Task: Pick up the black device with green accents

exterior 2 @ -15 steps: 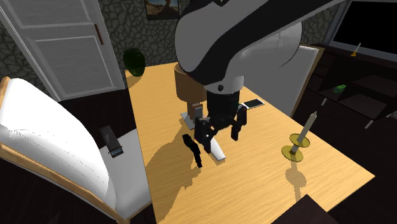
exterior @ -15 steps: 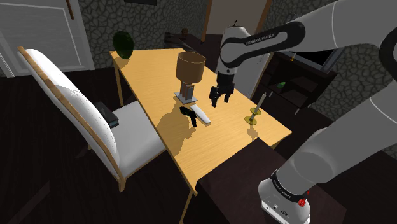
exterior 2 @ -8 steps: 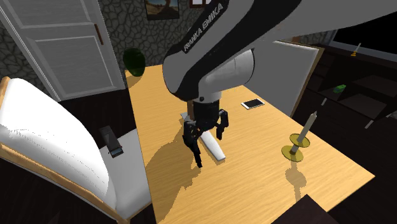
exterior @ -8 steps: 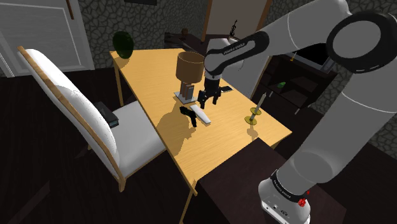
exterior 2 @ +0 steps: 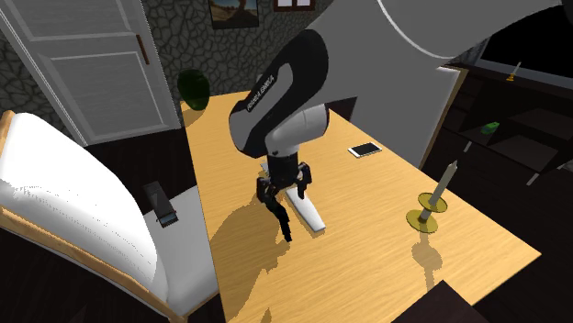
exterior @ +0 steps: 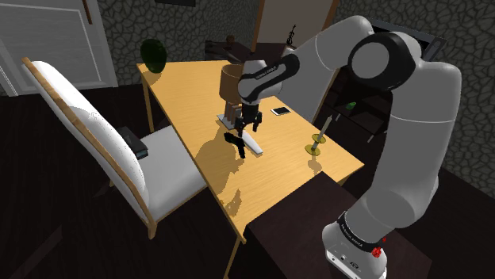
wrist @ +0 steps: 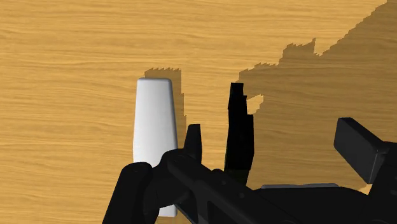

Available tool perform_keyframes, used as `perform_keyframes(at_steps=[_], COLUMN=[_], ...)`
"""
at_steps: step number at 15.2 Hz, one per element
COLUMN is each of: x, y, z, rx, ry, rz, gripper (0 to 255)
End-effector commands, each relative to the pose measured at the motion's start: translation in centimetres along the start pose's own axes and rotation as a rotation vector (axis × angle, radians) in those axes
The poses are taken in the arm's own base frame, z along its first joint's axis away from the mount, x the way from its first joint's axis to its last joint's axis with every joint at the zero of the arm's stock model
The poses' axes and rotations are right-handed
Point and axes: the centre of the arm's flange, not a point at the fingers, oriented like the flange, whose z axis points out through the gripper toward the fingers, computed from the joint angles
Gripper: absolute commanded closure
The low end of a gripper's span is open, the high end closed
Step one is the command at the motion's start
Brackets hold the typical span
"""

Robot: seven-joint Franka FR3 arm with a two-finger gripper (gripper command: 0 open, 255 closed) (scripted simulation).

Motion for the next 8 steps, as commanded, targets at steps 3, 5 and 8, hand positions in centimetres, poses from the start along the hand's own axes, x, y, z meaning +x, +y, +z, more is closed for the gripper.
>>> perform_keyframes(at_steps=[3,5,8], x=[4.3,6.5,9.7], y=[0.5,0.7,1.1], z=[3.2,4.6,6.8], rx=[-0.009,-0.013,-0.020], ry=[0.000,0.000,0.001], rz=[0.005,0.007,0.010], gripper=[0,0,0])
